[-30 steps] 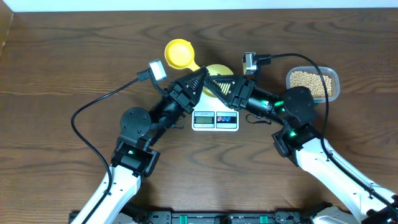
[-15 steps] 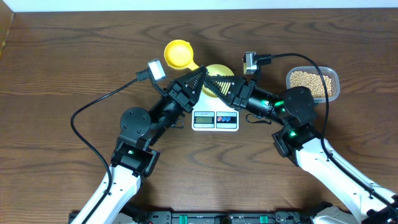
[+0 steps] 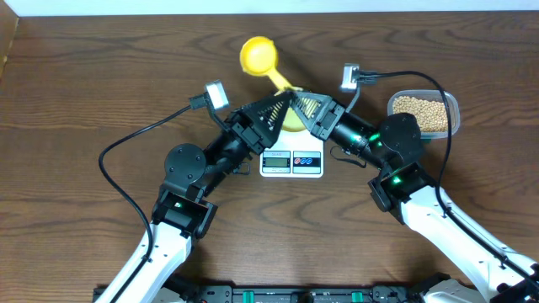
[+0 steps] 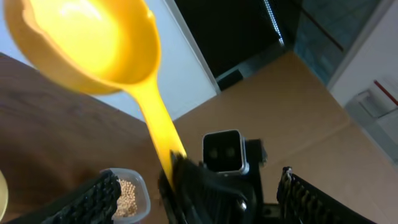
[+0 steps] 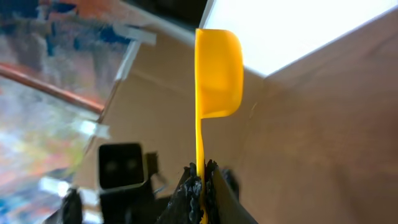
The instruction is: Scoop item into bowl and weigh 50g on scale
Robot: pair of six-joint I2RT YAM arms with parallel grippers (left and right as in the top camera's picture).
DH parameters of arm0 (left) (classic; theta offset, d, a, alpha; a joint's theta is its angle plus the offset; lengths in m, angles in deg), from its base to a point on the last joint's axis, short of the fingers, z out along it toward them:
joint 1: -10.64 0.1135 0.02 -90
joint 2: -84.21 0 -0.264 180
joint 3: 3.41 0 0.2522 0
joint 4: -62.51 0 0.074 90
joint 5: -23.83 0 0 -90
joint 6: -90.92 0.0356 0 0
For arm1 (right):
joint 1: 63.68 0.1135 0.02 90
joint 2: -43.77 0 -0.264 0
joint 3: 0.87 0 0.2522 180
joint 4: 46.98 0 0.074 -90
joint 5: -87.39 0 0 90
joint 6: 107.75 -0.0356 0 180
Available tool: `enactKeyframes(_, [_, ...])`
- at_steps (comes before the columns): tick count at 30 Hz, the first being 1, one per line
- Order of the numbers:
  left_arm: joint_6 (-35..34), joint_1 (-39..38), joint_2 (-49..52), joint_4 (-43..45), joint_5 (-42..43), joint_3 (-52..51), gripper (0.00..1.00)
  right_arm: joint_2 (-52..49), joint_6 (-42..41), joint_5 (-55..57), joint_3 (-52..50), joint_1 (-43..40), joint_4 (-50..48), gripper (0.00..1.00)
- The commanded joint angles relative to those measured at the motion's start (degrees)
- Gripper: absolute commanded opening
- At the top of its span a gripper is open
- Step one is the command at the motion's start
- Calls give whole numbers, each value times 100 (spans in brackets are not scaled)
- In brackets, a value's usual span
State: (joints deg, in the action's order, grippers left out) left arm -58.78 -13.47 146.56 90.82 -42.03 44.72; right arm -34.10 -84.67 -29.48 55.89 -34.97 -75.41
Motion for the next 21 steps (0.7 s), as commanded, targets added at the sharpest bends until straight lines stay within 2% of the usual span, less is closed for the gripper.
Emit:
enactKeyframes(1, [393,-9,-61,2,367,81,83,2,728,566,48,-192,11,2])
enactKeyframes(5, [831,-7,-61,-479,367,79,84,31,1263,579,522,-623,1172,2])
enactKeyframes(7, [1139,-7,-61,-782,291,79,84,66,1799,592,957,-802,2197,2])
enactKeyframes(11, [1467,0,-61,-1480,-328,79,84,83,3335,1327,2367,-918,5189,2])
enactKeyframes(17, [2245,0,-61,-2256,-1150,79,84,83,4387,2575,3180,-997,7508,1])
enactKeyframes(18, [2428,0,-61,-2581,-1419,79,80,81,4568,2577,3185,-1163,7844,1])
enactKeyframes(21, [2712,0,-61,-2968,-1456,81,67,72,5093,2573,3182,-1351,8183,1])
